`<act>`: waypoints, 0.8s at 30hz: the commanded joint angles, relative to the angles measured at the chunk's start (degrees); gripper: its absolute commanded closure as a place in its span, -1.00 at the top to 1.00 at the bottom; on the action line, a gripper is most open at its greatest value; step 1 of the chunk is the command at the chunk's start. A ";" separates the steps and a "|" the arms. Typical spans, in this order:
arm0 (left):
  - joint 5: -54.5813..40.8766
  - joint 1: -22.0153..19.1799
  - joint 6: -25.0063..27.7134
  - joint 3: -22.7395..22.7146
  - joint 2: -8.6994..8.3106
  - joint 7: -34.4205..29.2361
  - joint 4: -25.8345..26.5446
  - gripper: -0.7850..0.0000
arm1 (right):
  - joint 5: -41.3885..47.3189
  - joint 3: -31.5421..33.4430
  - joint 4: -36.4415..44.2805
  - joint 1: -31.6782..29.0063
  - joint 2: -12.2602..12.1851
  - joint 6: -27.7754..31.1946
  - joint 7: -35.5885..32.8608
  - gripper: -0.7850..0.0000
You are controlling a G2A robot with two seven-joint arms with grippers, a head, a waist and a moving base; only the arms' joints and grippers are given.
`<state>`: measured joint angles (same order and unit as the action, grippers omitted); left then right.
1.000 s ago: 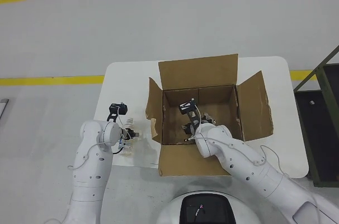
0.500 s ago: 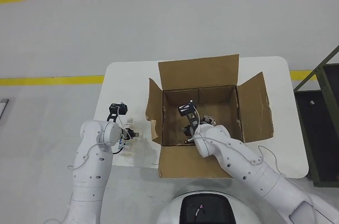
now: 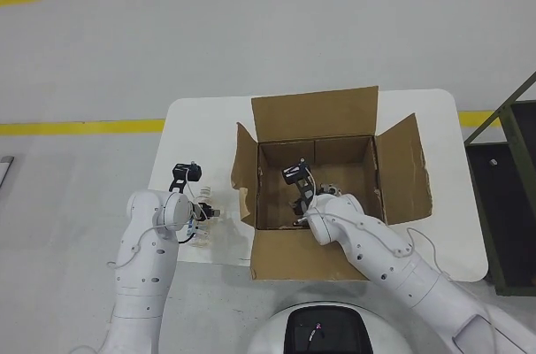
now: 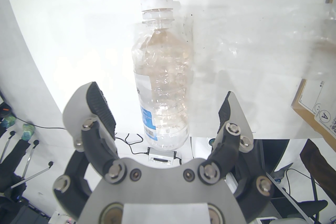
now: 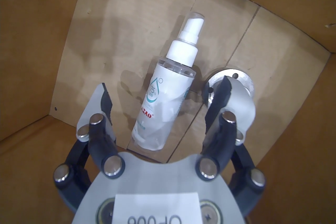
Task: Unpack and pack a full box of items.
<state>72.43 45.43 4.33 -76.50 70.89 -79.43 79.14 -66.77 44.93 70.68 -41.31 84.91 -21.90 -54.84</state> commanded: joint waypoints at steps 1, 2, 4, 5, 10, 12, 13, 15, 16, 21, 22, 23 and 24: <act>0.00 0.00 0.00 0.00 0.00 0.00 0.00 1.00 | -0.27 0.20 -0.58 0.15 0.15 0.23 0.04 -0.01; 0.00 0.00 0.00 0.00 0.00 0.00 0.00 1.00 | -0.30 0.29 -0.86 0.24 0.23 0.40 0.03 -0.04; 0.00 0.00 0.00 0.00 0.00 0.00 0.00 1.00 | -0.43 0.27 -0.99 0.24 0.44 0.41 -0.20 -0.19; 0.00 0.00 0.00 0.00 0.00 0.00 0.00 1.00 | -0.62 0.27 -1.07 0.27 0.53 0.36 -0.42 -0.34; 0.00 0.00 0.00 0.00 0.00 0.00 0.00 1.00 | -1.07 0.64 -1.40 0.25 0.92 0.35 -0.66 -0.90; 0.00 0.00 0.00 0.00 0.00 0.00 0.00 1.00 | -0.85 1.13 -1.33 0.24 1.04 0.39 -0.33 -1.00; 0.00 0.00 0.00 0.00 0.00 0.00 0.00 1.00 | -0.61 1.46 -1.25 0.13 1.08 0.41 -0.02 -1.00; 0.00 0.00 0.00 0.00 0.00 0.00 0.00 1.00 | -0.19 2.15 -0.87 -0.13 1.13 0.64 0.83 -1.00; 0.00 0.00 0.00 0.00 0.00 0.00 0.00 1.00 | 0.10 2.62 -0.62 -0.35 1.13 0.73 1.35 -1.00; 0.00 0.00 0.00 0.00 0.00 0.00 0.00 1.00 | 2.63 6.54 3.67 -2.74 0.72 0.92 4.90 -1.00; 0.00 0.00 0.00 0.00 0.00 0.00 0.00 1.00 | 3.77 7.76 5.43 -3.43 0.60 0.89 5.73 -1.00; 0.00 0.00 0.00 0.00 0.00 0.00 0.00 1.00 | 4.86 9.04 7.16 -4.42 0.43 1.15 7.00 -1.00; 0.00 0.00 0.00 0.00 0.00 0.00 0.00 1.00 | 5.49 10.33 9.13 -5.30 0.21 1.58 8.14 -1.00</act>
<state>72.43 45.43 4.33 -76.50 70.89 -79.43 79.14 -62.26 53.65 77.46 -45.55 85.35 -20.75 -48.11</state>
